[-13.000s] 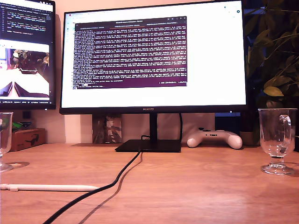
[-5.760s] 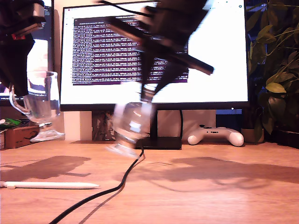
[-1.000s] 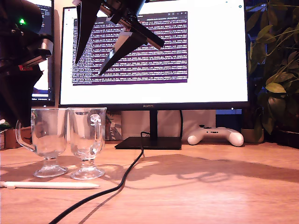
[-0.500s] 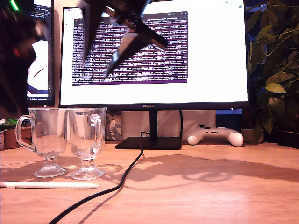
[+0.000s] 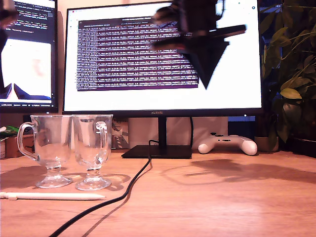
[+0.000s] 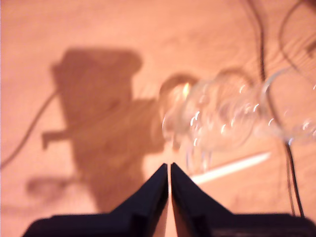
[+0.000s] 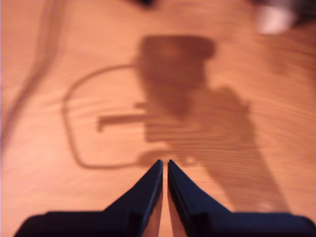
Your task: Pick the small glass cups in front of you with each of your hands, and place them behind the white pen
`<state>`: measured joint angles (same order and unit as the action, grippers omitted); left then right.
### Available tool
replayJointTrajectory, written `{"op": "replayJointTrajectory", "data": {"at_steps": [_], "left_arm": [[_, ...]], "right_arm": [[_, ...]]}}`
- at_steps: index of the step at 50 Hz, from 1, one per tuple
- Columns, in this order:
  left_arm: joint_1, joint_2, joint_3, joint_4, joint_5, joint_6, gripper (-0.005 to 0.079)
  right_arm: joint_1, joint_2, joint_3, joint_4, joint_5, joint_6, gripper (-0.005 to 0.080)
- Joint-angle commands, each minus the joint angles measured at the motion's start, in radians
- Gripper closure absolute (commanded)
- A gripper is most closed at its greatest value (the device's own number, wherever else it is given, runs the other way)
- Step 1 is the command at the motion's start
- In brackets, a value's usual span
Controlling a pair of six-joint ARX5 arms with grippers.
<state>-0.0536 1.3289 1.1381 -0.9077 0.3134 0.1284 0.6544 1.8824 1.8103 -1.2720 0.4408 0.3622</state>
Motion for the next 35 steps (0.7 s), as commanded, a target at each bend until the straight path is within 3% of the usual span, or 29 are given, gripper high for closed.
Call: {"op": "replayJointTrajectory", "data": {"at_steps": [1,10,19,24,35], "left_arm": [[0.031,-0.013,-0.081,0.021,0.001,0.005,0.0761],[0.102,-0.029,-0.186,0.11,0.001,-0.027,0.0761],[0.124,-0.029,-0.231,0.192,0.0,-0.036,0.0761],[0.127,-0.042,-0.252,0.24,-0.009,-0.043,0.0761],[0.127,-0.1,-0.296,0.326,-0.027,-0.051,0.0761]], "right_arm": [[-0.031,-0.031,-0.019,0.0,0.009,0.006,0.0764],[-0.12,-0.085,-0.065,0.021,0.003,0.0,0.0764],[-0.212,-0.181,-0.173,0.09,-0.049,-0.029,0.0764],[-0.265,-0.242,-0.257,0.149,-0.054,-0.05,0.0764],[-0.388,-0.363,-0.481,0.346,-0.173,-0.1,0.0764]]}}
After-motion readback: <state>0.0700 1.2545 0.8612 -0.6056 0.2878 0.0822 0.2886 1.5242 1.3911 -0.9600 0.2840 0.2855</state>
